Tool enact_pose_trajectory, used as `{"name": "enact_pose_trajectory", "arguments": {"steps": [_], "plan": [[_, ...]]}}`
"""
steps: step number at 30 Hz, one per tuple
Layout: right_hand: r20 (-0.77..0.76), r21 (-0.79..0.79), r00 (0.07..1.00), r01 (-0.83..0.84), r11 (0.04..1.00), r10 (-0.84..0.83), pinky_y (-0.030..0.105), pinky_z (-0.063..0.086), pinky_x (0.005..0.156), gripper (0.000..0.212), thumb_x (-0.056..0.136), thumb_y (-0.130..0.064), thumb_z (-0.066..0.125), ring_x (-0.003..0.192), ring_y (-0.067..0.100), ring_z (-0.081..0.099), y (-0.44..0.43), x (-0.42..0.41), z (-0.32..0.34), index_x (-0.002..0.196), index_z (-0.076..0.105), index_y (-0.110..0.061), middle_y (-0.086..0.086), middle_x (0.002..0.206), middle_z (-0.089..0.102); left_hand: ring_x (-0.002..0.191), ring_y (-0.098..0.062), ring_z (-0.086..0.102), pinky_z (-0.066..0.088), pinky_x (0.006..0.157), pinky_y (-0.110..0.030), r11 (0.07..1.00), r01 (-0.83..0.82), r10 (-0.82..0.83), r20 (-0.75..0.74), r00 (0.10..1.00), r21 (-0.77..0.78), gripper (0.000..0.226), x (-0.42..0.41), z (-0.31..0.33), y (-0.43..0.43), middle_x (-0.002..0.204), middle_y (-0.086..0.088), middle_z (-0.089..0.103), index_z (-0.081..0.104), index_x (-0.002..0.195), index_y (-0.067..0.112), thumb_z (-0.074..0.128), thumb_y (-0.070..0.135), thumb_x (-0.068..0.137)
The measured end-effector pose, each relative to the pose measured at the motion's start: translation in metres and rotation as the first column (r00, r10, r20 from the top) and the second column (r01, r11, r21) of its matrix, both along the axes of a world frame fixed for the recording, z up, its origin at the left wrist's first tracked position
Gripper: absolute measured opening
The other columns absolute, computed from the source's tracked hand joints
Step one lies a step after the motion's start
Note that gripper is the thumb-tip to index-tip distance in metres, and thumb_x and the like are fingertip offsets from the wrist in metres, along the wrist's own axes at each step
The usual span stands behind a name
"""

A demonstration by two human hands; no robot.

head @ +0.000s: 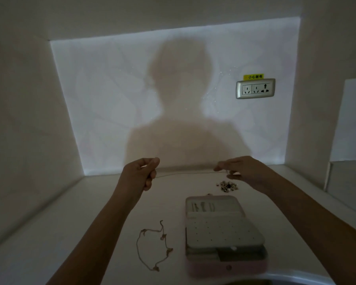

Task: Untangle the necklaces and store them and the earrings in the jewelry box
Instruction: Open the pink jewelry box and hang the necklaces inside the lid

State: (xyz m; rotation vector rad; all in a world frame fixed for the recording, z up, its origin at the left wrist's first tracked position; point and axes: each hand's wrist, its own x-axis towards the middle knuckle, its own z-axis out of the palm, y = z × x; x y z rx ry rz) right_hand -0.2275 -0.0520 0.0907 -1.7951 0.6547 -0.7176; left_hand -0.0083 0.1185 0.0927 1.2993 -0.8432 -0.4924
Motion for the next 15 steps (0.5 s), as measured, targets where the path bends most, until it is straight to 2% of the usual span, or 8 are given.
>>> {"name": "enact_pose_trajectory", "arguments": {"steps": [2,4,6,8,10,11,13,15], "plan": [[0.086,0.147,0.992,-0.106,0.983,0.094,0.034,0.046,0.094,0.02,0.073,-0.033,0.072,0.101,0.02,0.057,-0.005,-0.008,0.002,0.077,0.076,-0.014,0.003,0.101,0.069,0.034,-0.005,0.033,0.027,0.034,-0.015,1.0,-0.018,0.018,-0.02,1.0,0.007,0.011,0.003,-0.006,-0.009,0.049,0.003,0.048,0.063,0.088,0.008,0.061,0.018,0.089],[0.261,0.302,0.946,-0.271,0.914,0.194,0.039,0.049,0.093,0.025,0.062,-0.034,0.082,0.093,0.019,0.063,-0.011,-0.012,0.005,0.073,0.073,-0.013,0.002,0.086,0.069,0.034,-0.005,0.035,0.028,0.034,-0.015,0.999,-0.023,0.024,-0.027,0.999,0.032,0.011,0.004,-0.015,-0.019,0.049,0.003,0.049,0.063,0.087,0.007,0.062,0.018,0.089],[0.422,0.389,0.89,-0.349,0.852,0.172,0.035,0.056,0.083,0.018,0.068,-0.028,0.076,0.071,0.016,0.066,-0.014,-0.011,0.011,0.068,0.069,-0.011,0.003,0.069,0.065,0.034,-0.005,0.035,0.029,0.034,-0.016,0.998,-0.02,0.022,-0.025,0.999,0.066,0.012,0.002,-0.025,-0.033,0.05,0.002,0.05,0.063,0.086,0.006,0.062,0.017,0.089],[0.495,0.447,0.864,-0.343,0.826,0.091,0.025,0.057,0.061,0.019,0.081,-0.023,0.06,0.049,0.011,0.054,-0.016,-0.007,0.021,0.07,0.064,-0.008,0.0,0.055,0.053,0.034,-0.005,0.035,0.028,0.034,-0.016,0.995,-0.023,0.026,-0.03,0.999,0.097,0.013,-0.003,-0.036,-0.046,0.051,0.0,0.05,0.063,0.083,0.005,0.061,0.016,0.09],[0.43,0.411,0.898,-0.282,0.867,0.089,0.016,0.04,0.04,0.024,0.092,-0.022,0.05,0.039,0.005,0.036,-0.017,-0.004,0.036,0.076,0.061,-0.007,-0.004,0.052,0.043,0.034,-0.005,0.036,0.03,0.034,-0.016,0.992,-0.032,0.037,-0.039,0.999,0.119,0.014,-0.008,-0.048,-0.058,0.052,-0.001,0.053,0.063,0.082,0.004,0.062,0.017,0.089],[0.365,0.351,0.925,-0.244,0.904,0.108,0.014,0.031,0.036,0.026,0.095,-0.022,0.048,0.038,0.004,0.029,-0.019,-0.003,0.043,0.078,0.061,-0.007,-0.004,0.052,0.041,0.034,-0.005,0.038,0.032,0.035,-0.017,0.99,-0.04,0.044,-0.027,0.999,0.135,0.014,-0.012,-0.053,-0.063,0.054,-0.001,0.055,0.064,0.083,0.004,0.062,0.017,0.089],[0.216,0.18,0.967,-0.172,0.968,0.132,0.015,0.022,0.036,0.027,0.097,-0.023,0.047,0.039,0.004,0.026,-0.021,0.0,0.057,0.082,0.062,-0.006,-0.004,0.053,0.039,0.035,-0.005,0.041,0.035,0.037,-0.018,0.982,-0.056,0.049,0.043,0.998,0.182,0.014,-0.02,-0.065,-0.07,0.059,-0.002,0.061,0.065,0.085,0.005,0.061,0.018,0.09],[0.084,-0.013,0.99,-0.109,0.994,0.11,0.017,0.021,0.039,0.026,0.096,-0.024,0.051,0.04,0.004,0.028,-0.02,0.005,0.074,0.084,0.065,-0.005,-0.004,0.053,0.038,0.035,-0.002,0.044,0.039,0.039,-0.017,0.973,-0.054,0.026,0.128,0.991,0.226,0.013,-0.03,-0.078,-0.075,0.067,-0.003,0.066,0.066,0.088,0.006,0.06,0.017,0.091]]}}
